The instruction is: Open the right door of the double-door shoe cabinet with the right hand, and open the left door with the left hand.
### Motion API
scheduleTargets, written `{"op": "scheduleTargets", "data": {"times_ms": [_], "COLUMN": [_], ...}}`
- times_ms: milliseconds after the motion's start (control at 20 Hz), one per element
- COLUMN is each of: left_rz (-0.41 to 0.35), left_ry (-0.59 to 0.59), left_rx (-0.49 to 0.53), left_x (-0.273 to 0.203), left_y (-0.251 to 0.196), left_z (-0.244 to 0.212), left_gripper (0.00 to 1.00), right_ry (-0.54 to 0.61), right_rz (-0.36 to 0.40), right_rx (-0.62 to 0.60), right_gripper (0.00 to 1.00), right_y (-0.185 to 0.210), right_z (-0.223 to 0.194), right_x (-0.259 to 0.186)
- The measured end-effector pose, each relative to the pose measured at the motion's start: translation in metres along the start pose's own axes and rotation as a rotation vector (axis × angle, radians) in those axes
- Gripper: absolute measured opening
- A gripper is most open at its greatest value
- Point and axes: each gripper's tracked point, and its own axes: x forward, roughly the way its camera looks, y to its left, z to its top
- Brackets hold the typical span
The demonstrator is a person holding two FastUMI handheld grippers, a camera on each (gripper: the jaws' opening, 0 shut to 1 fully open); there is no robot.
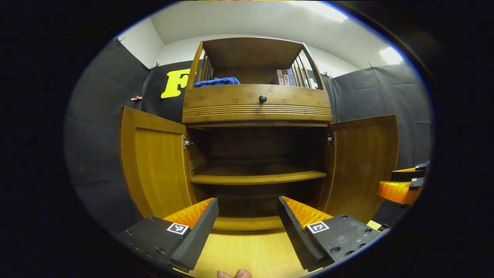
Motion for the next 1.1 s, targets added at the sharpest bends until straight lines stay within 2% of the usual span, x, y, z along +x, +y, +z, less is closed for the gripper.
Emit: {"op": "scheduleTargets", "data": {"times_ms": [1100], "left_rz": [-0.045], "left_ry": [0.014], "left_rx": [0.0], "left_x": [0.0099], "left_y": [-0.0083], "left_z": [-0.0089], "left_gripper": [0.95], "right_ry": [0.013], "right_rz": [-0.011], "right_rx": [-0.005], "right_gripper": [0.98], "right_y": [-0.0006], "right_z": [-0.0048], "right_x": [0.0062]}}
